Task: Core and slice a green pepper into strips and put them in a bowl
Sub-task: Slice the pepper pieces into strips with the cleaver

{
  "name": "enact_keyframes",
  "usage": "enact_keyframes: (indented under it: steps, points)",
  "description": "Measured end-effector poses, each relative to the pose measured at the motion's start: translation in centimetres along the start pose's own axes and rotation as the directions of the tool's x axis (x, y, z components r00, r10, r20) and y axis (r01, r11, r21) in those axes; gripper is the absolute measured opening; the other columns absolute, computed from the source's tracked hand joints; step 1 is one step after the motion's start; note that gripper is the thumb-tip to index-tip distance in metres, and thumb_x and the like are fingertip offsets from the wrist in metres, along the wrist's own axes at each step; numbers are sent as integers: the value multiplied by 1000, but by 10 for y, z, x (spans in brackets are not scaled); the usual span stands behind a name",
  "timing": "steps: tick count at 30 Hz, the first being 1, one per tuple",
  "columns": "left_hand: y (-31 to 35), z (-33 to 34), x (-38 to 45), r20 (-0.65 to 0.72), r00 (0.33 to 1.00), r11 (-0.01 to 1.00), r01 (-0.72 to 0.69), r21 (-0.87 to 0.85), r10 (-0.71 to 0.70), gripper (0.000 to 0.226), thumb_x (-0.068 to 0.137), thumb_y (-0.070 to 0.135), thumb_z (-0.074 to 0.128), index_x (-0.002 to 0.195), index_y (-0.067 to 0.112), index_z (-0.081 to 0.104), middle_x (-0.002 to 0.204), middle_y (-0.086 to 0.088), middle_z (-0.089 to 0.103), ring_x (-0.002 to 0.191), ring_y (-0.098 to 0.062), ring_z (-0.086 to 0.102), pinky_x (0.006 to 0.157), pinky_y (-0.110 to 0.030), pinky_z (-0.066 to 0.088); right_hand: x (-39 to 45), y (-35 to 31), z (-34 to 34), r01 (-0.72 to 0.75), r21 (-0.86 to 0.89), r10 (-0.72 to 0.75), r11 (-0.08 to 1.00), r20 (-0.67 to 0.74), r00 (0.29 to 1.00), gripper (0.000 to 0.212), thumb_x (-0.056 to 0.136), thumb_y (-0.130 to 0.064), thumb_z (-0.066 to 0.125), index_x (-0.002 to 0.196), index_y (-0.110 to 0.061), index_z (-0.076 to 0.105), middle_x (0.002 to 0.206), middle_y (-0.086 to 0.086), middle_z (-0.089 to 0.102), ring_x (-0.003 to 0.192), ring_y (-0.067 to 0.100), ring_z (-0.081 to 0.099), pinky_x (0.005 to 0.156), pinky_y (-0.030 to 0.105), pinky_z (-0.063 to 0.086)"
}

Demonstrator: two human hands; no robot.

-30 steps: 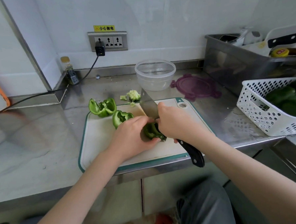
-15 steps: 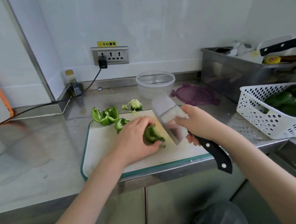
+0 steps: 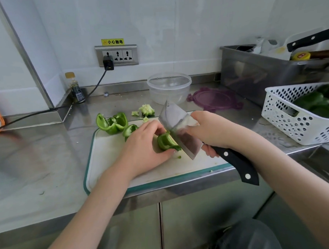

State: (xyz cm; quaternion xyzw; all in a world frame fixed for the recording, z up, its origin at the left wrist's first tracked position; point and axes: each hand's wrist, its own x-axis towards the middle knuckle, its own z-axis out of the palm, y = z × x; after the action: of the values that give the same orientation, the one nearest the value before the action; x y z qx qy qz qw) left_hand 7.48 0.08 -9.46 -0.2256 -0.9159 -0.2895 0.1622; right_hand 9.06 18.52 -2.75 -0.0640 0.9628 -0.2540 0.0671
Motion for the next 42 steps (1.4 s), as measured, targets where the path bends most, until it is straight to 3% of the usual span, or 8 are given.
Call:
enact_keyframes:
  steps: [7,13,18,21,24,31,37,42]
  points:
    - [0,2,1,37,999,1000,8,30,-9,60,65,54,73,115,24,58,109,11,53,100,-8,50,90,-31,44,10,4,11,52,-54,-55,997,-53,997,30,99,-32,42,70,-23,36,60,2,52,26,3,45,38,22,37]
    - [0,2,1,42,999,999,27,33,-28,62,64,56,72,115,23,59,110,7,55,103,-11,53,92,-35,45,13,0,17,57,-67,-58,996,-10,998,26,98,-27,40,112,-14,56,72,4,61,33,3,53,38,22,43]
    - [2,1,1,45,999,998,28,54,-30,63,64,57,70,116,23,59,110,8,54,103,-11,52,92,-34,45,16,-5,15,21,-224,-6,974,69,998,23,99,-19,43,79,-12,33,44,4,59,26,12,48,38,21,38]
    - [2,1,2,58,998,998,32,54,-35,65,64,60,67,116,24,59,110,9,53,101,-9,52,91,-34,45,16,-8,10,28,-194,-7,981,106,994,11,99,-17,40,93,-7,41,73,9,62,19,8,44,40,23,42]
    - [2,0,3,67,997,998,37,52,-40,65,62,62,66,115,24,59,109,9,54,100,-9,53,90,-34,46,17,-13,10,11,-265,23,964,125,992,18,98,-14,41,109,-1,44,44,2,57,21,7,45,37,19,40]
    - [4,1,0,40,999,999,31,35,-32,58,65,50,73,113,21,60,109,7,54,99,-11,53,89,-33,46,10,-24,13,24,-275,4,961,100,995,18,100,-19,37,109,-4,42,80,13,56,34,17,51,38,29,45]
    - [8,3,-3,5,1000,999,-13,37,13,50,66,37,76,108,15,60,106,3,53,95,-13,53,83,-29,46,7,-24,23,11,-401,-8,916,9,1000,23,96,-13,49,114,-3,42,67,5,45,43,17,45,29,22,35]
    - [8,5,-3,-17,999,999,-41,31,42,47,65,32,77,105,13,62,104,3,54,93,-14,55,81,-28,48,8,-22,19,1,-280,1,960,7,1000,10,98,-13,40,105,-7,41,72,11,50,31,17,50,28,21,39]
